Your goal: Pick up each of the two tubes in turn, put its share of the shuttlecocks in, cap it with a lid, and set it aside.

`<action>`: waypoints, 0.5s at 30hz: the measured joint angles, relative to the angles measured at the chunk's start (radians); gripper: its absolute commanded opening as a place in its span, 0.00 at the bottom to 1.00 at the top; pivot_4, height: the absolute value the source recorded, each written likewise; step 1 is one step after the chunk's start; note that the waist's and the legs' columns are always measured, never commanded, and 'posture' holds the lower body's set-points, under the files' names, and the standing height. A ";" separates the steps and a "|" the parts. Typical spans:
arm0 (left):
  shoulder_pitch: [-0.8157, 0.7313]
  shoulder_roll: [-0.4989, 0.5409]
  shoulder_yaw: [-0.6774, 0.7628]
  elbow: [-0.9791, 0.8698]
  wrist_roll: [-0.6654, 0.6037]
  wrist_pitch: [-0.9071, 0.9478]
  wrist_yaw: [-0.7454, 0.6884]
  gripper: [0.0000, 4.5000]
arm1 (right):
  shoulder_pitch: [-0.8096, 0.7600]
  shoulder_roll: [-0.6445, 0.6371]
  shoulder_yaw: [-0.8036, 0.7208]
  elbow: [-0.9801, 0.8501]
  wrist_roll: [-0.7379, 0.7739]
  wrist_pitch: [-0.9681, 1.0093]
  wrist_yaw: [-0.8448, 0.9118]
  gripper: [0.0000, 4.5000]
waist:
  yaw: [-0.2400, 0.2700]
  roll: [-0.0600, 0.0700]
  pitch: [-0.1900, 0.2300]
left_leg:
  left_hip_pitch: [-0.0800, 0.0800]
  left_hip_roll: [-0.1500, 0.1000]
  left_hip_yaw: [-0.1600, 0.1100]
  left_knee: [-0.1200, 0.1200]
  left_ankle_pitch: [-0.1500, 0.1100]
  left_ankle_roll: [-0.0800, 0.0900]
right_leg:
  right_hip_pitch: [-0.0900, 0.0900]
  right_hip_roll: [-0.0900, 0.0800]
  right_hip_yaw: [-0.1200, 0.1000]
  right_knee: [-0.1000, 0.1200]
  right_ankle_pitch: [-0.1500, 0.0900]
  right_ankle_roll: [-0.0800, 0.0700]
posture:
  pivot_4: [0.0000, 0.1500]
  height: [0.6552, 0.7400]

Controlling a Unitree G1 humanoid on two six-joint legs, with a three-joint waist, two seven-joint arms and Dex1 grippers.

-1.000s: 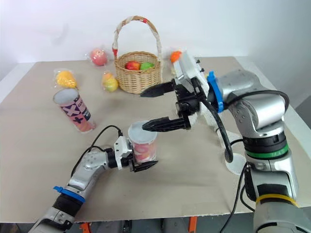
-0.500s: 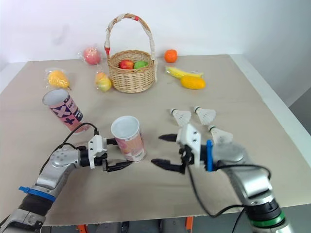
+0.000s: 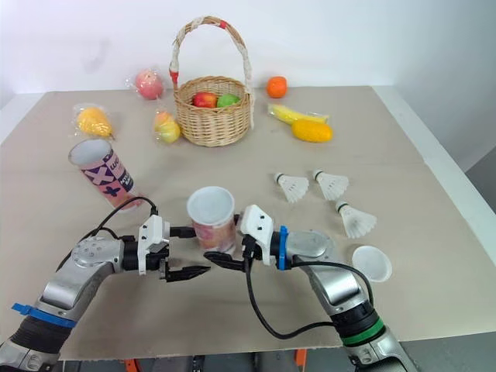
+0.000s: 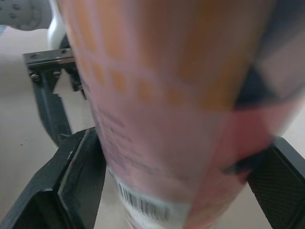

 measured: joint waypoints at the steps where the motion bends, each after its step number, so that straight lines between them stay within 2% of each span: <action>1: 0.000 -0.001 0.000 -0.001 0.000 0.001 0.003 1.00 | -0.004 0.005 0.002 0.011 -0.003 -0.003 0.001 0.94 | 0.000 0.000 0.000 | 0.000 0.000 0.000 0.000 0.000 0.000 | 0.000 0.000 0.000 0.000 0.000 0.000 | 1.00 1.00; 3: 0.000 -0.001 0.000 -0.001 0.001 0.001 0.006 1.00 | -0.005 0.007 0.002 0.015 -0.007 -0.007 0.001 0.85 | 0.000 0.000 0.000 | 0.000 0.000 0.000 0.000 0.000 0.000 | 0.000 0.000 0.000 0.000 0.000 0.000 | 1.00 1.00; 4: 0.000 -0.004 0.000 -0.001 0.001 0.001 0.014 1.00 | -0.005 0.010 0.001 0.020 -0.008 -0.013 0.001 0.75 | 0.000 0.000 0.000 | 0.000 0.000 0.000 0.000 0.000 0.000 | 0.000 0.000 0.000 0.000 0.000 0.000 | 1.00 1.00; 6: 0.000 -0.006 0.000 -0.001 0.001 0.001 0.022 1.00 | -0.005 0.014 0.001 0.026 -0.008 -0.017 -0.001 0.60 | 0.000 0.000 0.000 | 0.000 0.000 0.000 0.001 0.000 0.000 | 0.000 0.000 0.000 0.001 0.000 0.000 | 1.00 1.00; 11: 0.000 0.006 0.008 -0.017 -0.007 0.011 0.023 1.00 | 0.017 -0.003 -0.017 0.000 0.016 0.007 0.001 0.58 | 0.000 -0.001 0.000 | 0.000 0.000 0.000 0.003 0.000 0.000 | 0.000 0.000 0.000 0.004 0.000 0.000 | 1.00 1.00; 15: -0.025 0.052 0.064 -0.126 -0.077 0.114 0.041 1.00 | 0.076 -0.027 -0.099 -0.091 0.095 0.080 -0.019 0.58 | 0.001 -0.002 0.002 | 0.000 -0.001 -0.001 0.005 0.000 0.000 | 0.000 -0.001 0.000 0.007 -0.001 0.000 | 1.00 1.00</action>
